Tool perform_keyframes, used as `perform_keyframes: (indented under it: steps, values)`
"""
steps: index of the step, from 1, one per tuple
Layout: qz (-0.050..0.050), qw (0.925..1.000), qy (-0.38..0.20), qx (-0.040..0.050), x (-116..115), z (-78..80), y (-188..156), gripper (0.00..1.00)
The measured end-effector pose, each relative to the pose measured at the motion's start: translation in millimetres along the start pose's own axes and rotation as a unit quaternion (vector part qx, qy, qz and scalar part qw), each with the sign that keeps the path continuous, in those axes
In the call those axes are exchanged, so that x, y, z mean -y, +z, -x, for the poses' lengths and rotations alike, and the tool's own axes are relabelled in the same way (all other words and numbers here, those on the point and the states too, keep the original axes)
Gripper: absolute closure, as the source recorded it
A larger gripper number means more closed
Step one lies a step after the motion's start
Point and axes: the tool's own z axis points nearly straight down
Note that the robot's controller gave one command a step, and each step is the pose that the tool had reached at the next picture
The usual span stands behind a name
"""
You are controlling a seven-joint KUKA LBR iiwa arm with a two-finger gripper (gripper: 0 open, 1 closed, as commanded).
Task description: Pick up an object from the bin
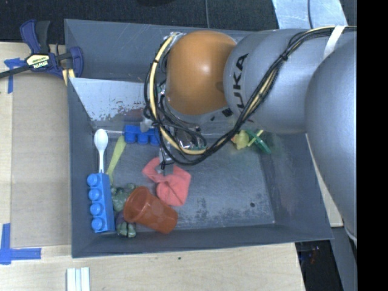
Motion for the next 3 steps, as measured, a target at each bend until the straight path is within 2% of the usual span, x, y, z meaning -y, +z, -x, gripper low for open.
perform_keyframes:
  steps: [1,2,3]
  values:
    - [0.000,0.9999,-0.011,0.0009,48.7,-14.2,45.7,0.00]
    - [0.000,0.9997,0.025,-0.0016,45.5,-22.5,75.8,0.00]
    - [0.000,0.9977,0.067,0.0032,68.4,-32.6,94.7,1.00]
